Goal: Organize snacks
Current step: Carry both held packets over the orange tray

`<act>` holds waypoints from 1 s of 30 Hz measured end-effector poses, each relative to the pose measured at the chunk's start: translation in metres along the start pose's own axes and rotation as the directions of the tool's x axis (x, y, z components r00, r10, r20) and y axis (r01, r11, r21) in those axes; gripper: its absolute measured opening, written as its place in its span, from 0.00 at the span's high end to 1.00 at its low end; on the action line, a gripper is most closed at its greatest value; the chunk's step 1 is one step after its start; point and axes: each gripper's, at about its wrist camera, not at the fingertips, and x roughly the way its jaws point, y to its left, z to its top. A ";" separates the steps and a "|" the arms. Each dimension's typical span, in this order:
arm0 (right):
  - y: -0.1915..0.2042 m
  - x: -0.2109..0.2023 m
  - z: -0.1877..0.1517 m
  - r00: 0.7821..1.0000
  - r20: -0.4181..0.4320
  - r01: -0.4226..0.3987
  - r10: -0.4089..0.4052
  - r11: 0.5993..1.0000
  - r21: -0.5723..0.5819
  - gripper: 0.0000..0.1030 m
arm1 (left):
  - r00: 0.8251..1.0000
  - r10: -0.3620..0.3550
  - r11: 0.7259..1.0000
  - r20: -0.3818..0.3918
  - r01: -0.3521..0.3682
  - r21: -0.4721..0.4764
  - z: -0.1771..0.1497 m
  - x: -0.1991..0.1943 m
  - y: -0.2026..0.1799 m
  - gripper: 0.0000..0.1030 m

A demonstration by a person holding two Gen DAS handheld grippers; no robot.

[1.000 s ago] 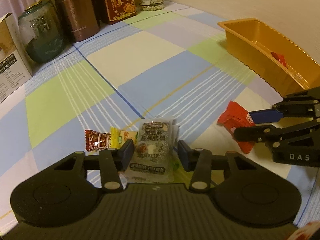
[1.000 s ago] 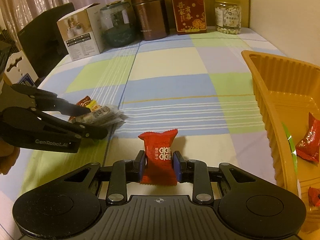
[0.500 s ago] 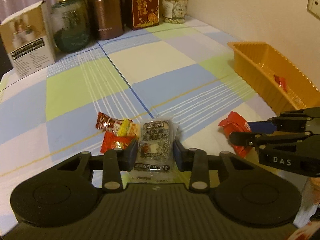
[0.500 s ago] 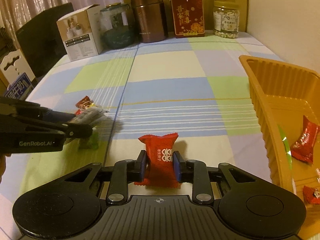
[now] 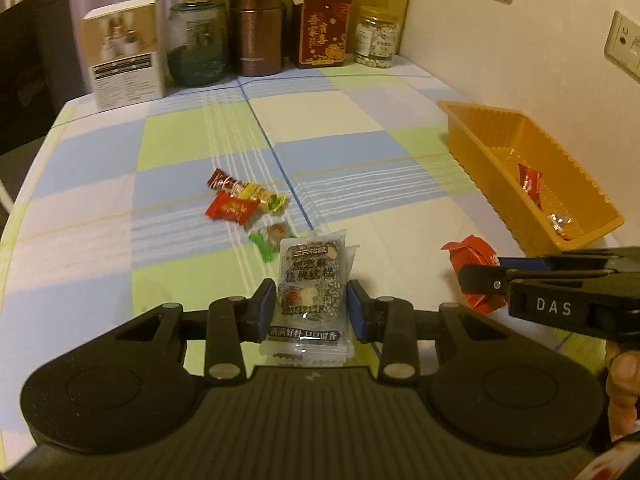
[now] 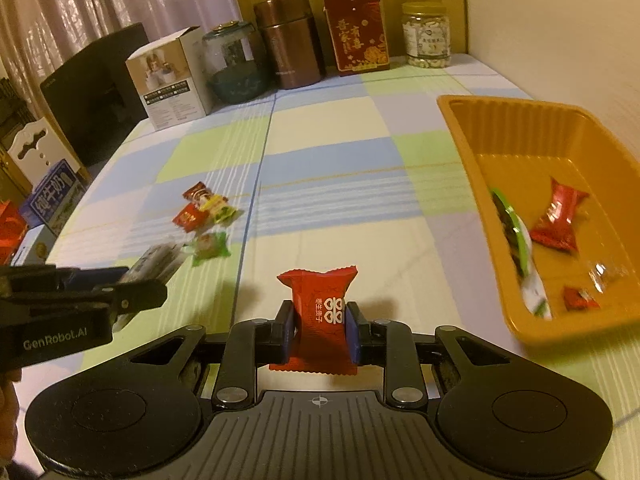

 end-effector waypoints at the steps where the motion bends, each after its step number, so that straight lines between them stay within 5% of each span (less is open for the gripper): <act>1: 0.000 -0.006 -0.002 1.000 0.003 0.000 0.000 1.000 0.001 0.74 | 1.000 0.001 1.000 0.004 -0.001 -0.012 -0.002 -0.006 -0.001 0.67; 30: 0.001 -0.110 -0.020 0.995 0.099 -0.011 0.011 1.000 0.001 0.74 | 0.994 0.072 0.994 0.082 -0.065 -0.088 -0.029 -0.102 -0.053 0.67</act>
